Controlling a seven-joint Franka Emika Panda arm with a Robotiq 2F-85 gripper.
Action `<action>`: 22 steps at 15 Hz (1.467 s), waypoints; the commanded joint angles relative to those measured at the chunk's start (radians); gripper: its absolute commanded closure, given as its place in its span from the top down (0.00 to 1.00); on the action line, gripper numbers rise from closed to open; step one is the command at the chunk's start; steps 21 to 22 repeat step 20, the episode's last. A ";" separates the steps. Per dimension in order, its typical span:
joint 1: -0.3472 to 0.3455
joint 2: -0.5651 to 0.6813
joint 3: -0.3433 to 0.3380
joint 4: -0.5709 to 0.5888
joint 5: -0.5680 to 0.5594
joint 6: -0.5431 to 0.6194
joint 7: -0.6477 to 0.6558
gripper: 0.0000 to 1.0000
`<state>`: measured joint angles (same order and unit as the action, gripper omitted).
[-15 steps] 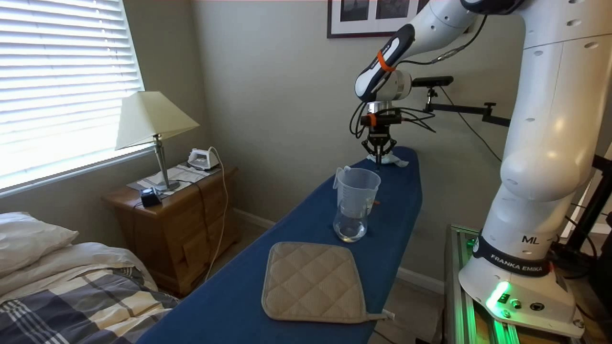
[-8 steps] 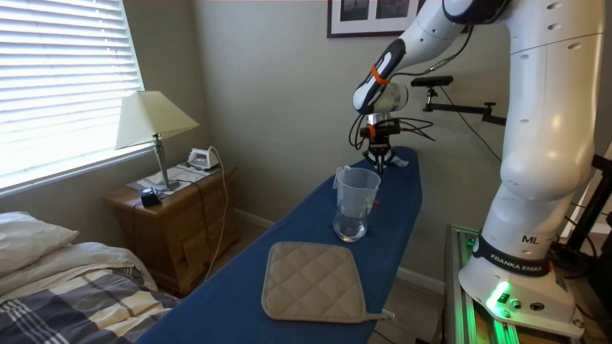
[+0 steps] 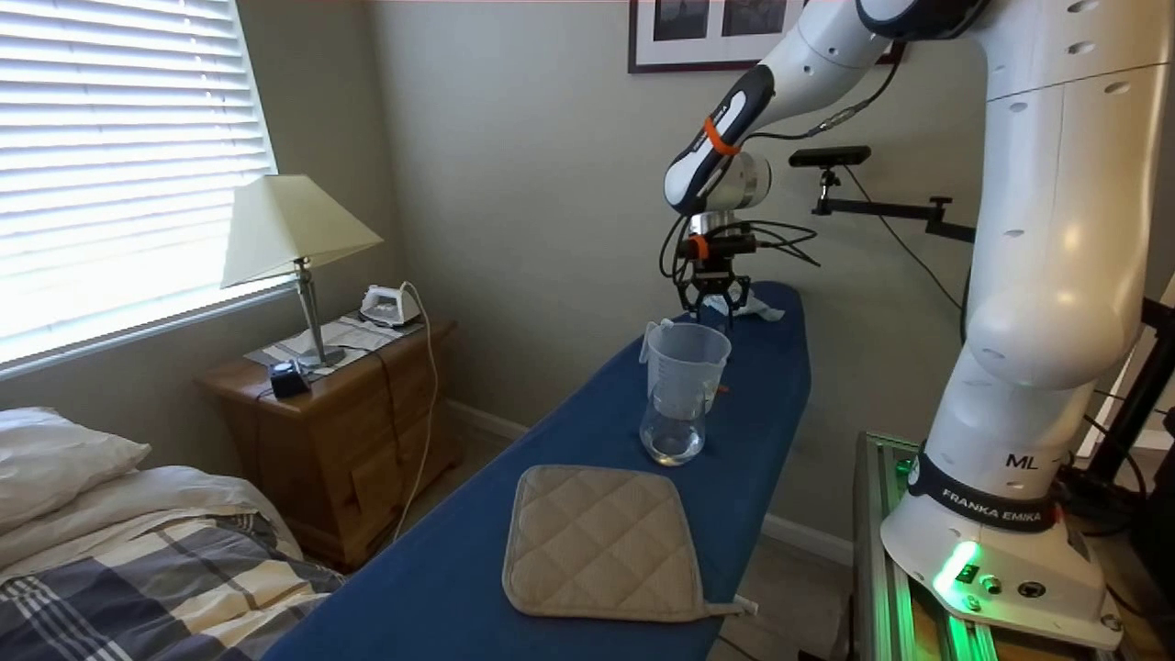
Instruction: Pick up one orange object from the table and put it on the silver spoon, pour the orange object into the clear measuring cup, put the silver spoon on the table
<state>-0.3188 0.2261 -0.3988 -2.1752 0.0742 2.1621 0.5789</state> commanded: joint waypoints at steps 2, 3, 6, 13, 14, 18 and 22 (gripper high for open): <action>0.048 -0.142 0.040 -0.024 -0.048 -0.063 -0.084 0.99; 0.059 -0.178 0.053 -0.032 -0.060 -0.079 -0.115 1.00; 0.080 -0.270 0.098 -0.043 -0.084 -0.128 -0.197 1.00; 0.086 -0.342 0.162 -0.033 -0.058 -0.148 -0.328 1.00; 0.086 -0.353 0.166 -0.035 -0.057 -0.148 -0.332 1.00; 0.085 -0.342 0.166 -0.035 -0.058 -0.148 -0.332 1.00; 0.085 -0.341 0.166 -0.035 -0.058 -0.148 -0.332 1.00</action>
